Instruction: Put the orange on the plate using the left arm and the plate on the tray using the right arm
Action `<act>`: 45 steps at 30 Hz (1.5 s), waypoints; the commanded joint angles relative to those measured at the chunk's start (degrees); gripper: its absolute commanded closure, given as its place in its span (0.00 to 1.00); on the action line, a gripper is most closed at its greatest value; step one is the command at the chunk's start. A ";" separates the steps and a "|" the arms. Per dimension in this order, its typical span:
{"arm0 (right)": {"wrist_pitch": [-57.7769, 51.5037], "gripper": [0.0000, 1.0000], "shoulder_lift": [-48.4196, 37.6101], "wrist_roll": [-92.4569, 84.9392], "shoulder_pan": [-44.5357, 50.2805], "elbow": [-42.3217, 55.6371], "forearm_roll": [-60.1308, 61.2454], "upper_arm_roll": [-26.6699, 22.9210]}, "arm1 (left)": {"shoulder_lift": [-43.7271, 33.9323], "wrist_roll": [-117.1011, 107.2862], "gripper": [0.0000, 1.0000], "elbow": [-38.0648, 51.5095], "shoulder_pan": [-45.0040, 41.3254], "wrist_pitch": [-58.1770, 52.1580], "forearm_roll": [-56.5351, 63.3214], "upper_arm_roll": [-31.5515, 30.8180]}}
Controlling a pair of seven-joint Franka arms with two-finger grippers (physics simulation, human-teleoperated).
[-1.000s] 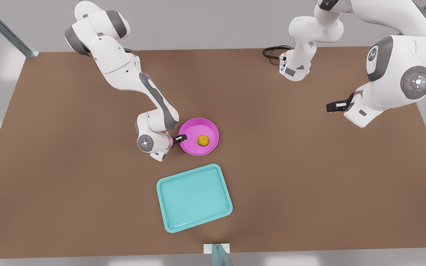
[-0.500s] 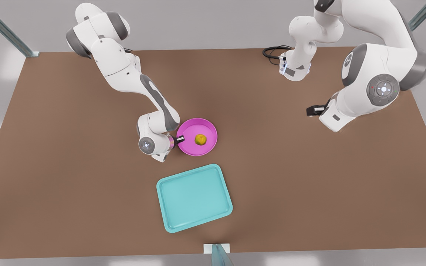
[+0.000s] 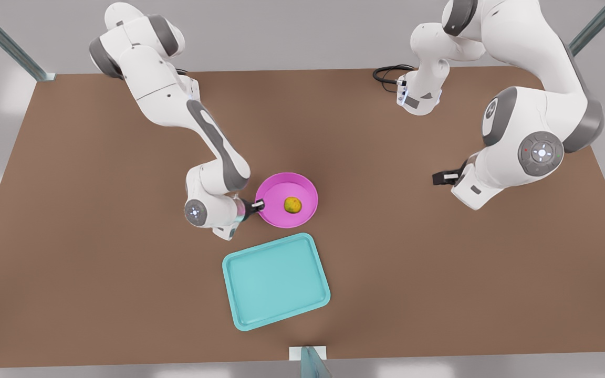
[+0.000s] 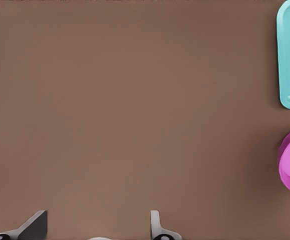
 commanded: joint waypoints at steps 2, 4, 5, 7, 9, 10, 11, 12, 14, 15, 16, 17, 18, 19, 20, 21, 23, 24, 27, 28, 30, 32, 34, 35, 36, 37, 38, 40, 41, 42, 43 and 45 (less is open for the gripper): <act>-0.13 0.79 2.94 3.61 -0.85 5.72 6.48 -1.33 | 0.08 -0.67 0.00 0.00 0.08 1.31 0.44 0.26; 1.01 0.79 4.61 6.51 -0.76 9.68 7.98 -2.64 | 0.08 -0.59 0.00 0.00 0.43 1.31 0.26 0.26; 2.50 0.79 6.90 7.22 -0.76 13.19 7.98 -3.26 | -0.01 -0.59 0.00 0.00 0.43 1.31 0.00 0.26; 5.67 0.79 10.41 11.79 -0.32 17.68 7.98 -3.26 | -0.10 -0.59 0.00 0.09 0.43 1.22 0.00 0.26; 8.13 0.79 11.38 14.16 -0.94 18.38 7.98 -3.70 | 0.08 -0.59 0.00 0.00 0.43 1.31 -0.09 0.26; 8.83 0.79 12.43 14.42 -0.94 19.70 7.98 -4.23 | 0.08 -0.50 0.00 0.00 0.43 1.22 -0.09 0.26; 11.29 0.79 13.67 15.13 -0.85 20.32 7.98 -4.58 | 0.08 -0.50 0.00 0.00 0.43 1.22 -0.09 0.26; 13.14 0.79 14.98 14.95 -0.85 21.19 7.89 -4.84 | 0.08 -0.50 0.00 -0.09 0.43 1.22 -0.09 0.26; 13.14 0.79 15.25 14.51 -1.64 21.37 7.80 -6.77 | 0.16 -0.50 0.00 -0.09 0.52 1.22 -0.09 0.26; 13.14 0.79 15.60 14.51 -1.64 21.37 7.63 -7.92 | 0.16 -0.50 0.00 -0.09 0.52 1.22 -0.09 0.26; 13.40 0.79 15.69 14.69 -1.64 21.46 7.63 -8.27 | 0.08 -0.50 0.00 -0.09 0.52 1.22 0.00 0.26; 14.81 0.79 15.69 15.13 -1.64 21.29 7.63 -8.53 | 0.08 -0.58 0.00 -0.09 0.52 1.22 -0.09 0.26; 15.34 0.79 15.60 15.13 -1.55 21.02 7.63 -9.58 | 0.08 -0.59 0.00 -0.09 0.52 1.14 0.00 0.26; 15.34 0.79 15.78 15.13 -1.55 21.02 7.72 -10.20 | 0.08 -0.59 0.00 -0.09 0.52 1.14 -0.09 0.26; 16.47 0.79 16.48 15.30 -1.21 21.20 7.72 -10.20 | 0.08 -0.59 0.00 -0.09 0.52 1.14 -0.09 0.26; 16.74 0.79 16.92 15.83 -1.03 21.28 7.72 -10.20 | 0.08 -0.59 0.00 -0.09 0.52 1.05 0.00 0.26; 16.83 0.79 17.36 15.83 -0.94 21.28 7.63 -10.20 | 0.08 -0.59 0.00 -0.09 0.52 1.05 -0.09 0.26; 16.83 0.79 17.36 15.83 -0.94 21.20 7.72 -10.12 | 0.08 -0.59 0.00 -0.09 0.52 1.05 -0.09 0.26; 18.41 0.00 17.27 15.92 -0.33 20.93 8.07 -9.94 | 0.16 -0.67 0.00 -0.18 0.52 0.96 -0.09 0.26; 18.68 0.00 17.18 15.92 -0.32 20.93 8.16 -9.85 | 0.16 -0.59 0.00 -0.18 0.43 0.52 -0.09 0.26; 18.68 0.00 16.75 15.92 -0.32 20.84 8.33 -9.85 | 0.34 -0.59 0.00 -0.27 0.52 0.17 -0.09 0.26; 17.62 0.00 13.94 15.22 -0.41 18.92 7.72 -9.85 | 0.87 -0.94 0.00 -0.18 0.52 0.17 -0.09 0.26; -5.82 0.00 3.92 13.81 -3.22 11.62 3.95 -11.34 | 0.96 -1.11 0.00 -0.18 0.61 0.08 0.00 0.26; -16.46 0.00 1.72 11.53 -4.72 11.88 -5.71 -12.57 | 0.96 -1.02 0.00 -0.18 0.61 -0.18 0.00 0.26; -22.27 0.00 -2.58 5.03 -6.21 11.97 -20.56 -13.19 | 0.96 -1.11 0.00 -0.09 0.61 -0.18 0.00 0.26; -26.23 0.00 -9.35 -1.47 -7.97 12.14 -31.12 -13.10 | 0.87 -1.02 0.00 -0.09 0.69 -0.71 -0.09 0.26; -28.61 0.00 -14.98 -2.45 -8.59 12.14 -34.29 -13.19 | 0.96 -0.94 0.00 -0.09 0.78 -1.24 -0.27 0.35; -29.84 0.00 -21.22 -2.36 -9.03 11.79 -37.01 -13.10 | 1.04 -1.02 0.00 -0.09 0.69 -1.24 0.00 0.26; -33.00 0.00 -24.12 -2.45 -9.20 12.14 -38.07 -13.10 | 0.69 -1.11 0.00 0.09 0.69 -1.41 0.17 0.35; -34.32 0.00 -26.14 -2.45 -9.64 11.88 -38.07 -13.10 | 0.69 -1.11 0.00 0.17 0.69 -2.03 0.44 0.35; -35.55 0.00 -27.73 -2.54 -10.34 11.53 -37.99 -13.10 | 0.69 -0.85 0.00 0.17 0.69 -3.87 0.09 0.35; -36.17 0.00 -27.90 -2.54 -10.43 11.53 -37.90 -13.10 | 0.87 -1.02 0.00 0.09 0.69 -5.37 -0.27 0.26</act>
